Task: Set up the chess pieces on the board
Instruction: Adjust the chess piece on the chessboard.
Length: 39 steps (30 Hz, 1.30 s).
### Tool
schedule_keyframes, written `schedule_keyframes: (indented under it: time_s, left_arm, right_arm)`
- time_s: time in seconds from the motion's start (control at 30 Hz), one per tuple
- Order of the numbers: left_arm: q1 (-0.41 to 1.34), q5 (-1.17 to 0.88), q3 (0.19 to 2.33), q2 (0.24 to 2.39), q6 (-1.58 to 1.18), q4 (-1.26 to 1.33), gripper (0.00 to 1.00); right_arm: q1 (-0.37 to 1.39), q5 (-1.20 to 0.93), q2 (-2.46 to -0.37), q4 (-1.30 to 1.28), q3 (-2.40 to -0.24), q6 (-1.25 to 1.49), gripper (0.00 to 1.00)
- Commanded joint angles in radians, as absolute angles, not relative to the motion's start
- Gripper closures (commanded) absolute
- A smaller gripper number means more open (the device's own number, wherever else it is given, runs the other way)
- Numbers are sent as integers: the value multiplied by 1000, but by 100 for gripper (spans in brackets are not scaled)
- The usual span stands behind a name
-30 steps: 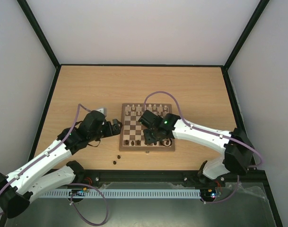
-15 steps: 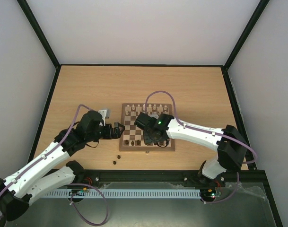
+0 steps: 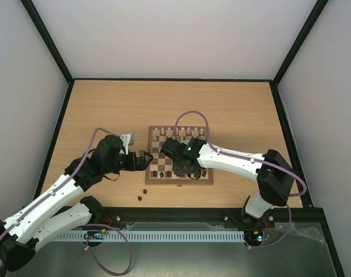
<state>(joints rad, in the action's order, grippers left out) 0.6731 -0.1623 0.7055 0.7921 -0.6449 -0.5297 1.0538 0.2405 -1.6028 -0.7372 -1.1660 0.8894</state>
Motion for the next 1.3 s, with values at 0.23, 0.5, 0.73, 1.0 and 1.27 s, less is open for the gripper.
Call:
schedule_keyframes:
  time_s: [0.23, 0.5, 0.73, 1.0, 1.27]
  left_arm:
    - [667, -179, 698, 778, -630, -521, 1]
    - [666, -177, 697, 775, -629, -523, 1]
    - [667, -177, 699, 776, -630, -523, 1]
    - [666, -178, 698, 778, -630, -522, 1]
    - [666, -177, 698, 778, -630, -520, 1]
  right_arm:
    - [1061, 242, -1620, -776, -1183, 902, 74]
    - [1068, 232, -1633, -765, -1179, 899, 74]
    - [1069, 230, -1638, -762, -1175, 899, 74]
    - [1068, 222, -1644, -753, -1169, 895, 74]
    - [1070, 202, -1631, -727, -1160, 887, 73]
